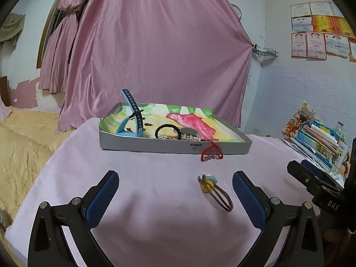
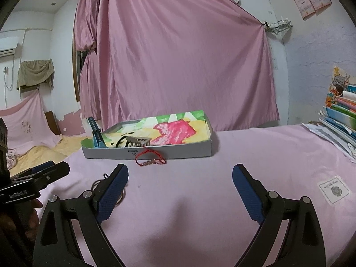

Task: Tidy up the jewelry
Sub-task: 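Grasp the beaded gold hair tie with the left tool while the right grasps the red bracelet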

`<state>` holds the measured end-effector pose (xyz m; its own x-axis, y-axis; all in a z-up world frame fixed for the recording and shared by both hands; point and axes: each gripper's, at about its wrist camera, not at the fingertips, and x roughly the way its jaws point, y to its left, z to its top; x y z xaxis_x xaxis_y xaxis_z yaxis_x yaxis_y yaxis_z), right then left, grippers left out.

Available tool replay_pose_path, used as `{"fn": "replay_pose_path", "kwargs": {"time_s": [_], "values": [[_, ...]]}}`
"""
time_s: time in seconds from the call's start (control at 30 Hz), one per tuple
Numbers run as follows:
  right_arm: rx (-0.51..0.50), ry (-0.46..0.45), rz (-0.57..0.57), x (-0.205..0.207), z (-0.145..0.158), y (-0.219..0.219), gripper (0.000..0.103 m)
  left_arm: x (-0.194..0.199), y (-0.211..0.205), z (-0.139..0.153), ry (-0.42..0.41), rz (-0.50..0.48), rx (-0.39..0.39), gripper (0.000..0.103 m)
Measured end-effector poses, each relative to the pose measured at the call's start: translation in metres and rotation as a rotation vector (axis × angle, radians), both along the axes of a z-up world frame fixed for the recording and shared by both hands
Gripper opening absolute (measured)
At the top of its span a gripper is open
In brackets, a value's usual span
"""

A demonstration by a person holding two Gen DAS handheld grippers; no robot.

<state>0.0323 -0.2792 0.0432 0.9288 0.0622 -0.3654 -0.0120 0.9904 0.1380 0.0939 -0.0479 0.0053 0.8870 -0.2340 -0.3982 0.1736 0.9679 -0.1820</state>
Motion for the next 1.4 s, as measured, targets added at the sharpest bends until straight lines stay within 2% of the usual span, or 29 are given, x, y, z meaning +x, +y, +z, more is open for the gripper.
{"fn": "replay_pose_path", "kwargs": {"time_s": [0.3, 0.57, 0.6, 0.77, 0.9, 0.97, 1.1, 1.17, 1.4], "values": [[-0.008, 0.035, 0.002, 0.013, 0.003, -0.006, 0.092, 0.011, -0.006, -0.006, 0.075, -0.059, -0.028, 0.103], [0.021, 0.185, 0.07, 0.047, 0.002, -0.015, 0.092, 0.025, -0.012, -0.008, 0.164, -0.131, -0.054, 0.1], [0.025, 0.204, 0.081, 0.05, 0.0, -0.015, 0.092, 0.026, -0.013, -0.008, 0.171, -0.143, -0.059, 0.097], [0.056, 0.296, 0.126, 0.07, -0.01, -0.012, 0.092, 0.034, -0.021, -0.012, 0.237, -0.197, -0.062, 0.061], [0.066, 0.365, 0.144, 0.083, -0.02, -0.007, 0.092, 0.039, -0.026, -0.018, 0.284, -0.228, -0.064, 0.044], [0.066, 0.398, 0.151, 0.089, -0.024, -0.004, 0.091, 0.041, -0.029, -0.018, 0.293, -0.239, -0.054, 0.032], [0.053, 0.442, 0.166, 0.099, -0.028, 0.003, 0.091, 0.046, -0.031, -0.019, 0.32, -0.246, -0.038, 0.021], [0.041, 0.463, 0.174, 0.105, -0.03, 0.007, 0.091, 0.049, -0.031, -0.02, 0.337, -0.235, -0.022, 0.008], [0.005, 0.532, 0.208, 0.129, -0.036, 0.022, 0.091, 0.062, -0.028, -0.017, 0.366, -0.197, -0.002, 0.004]]}}
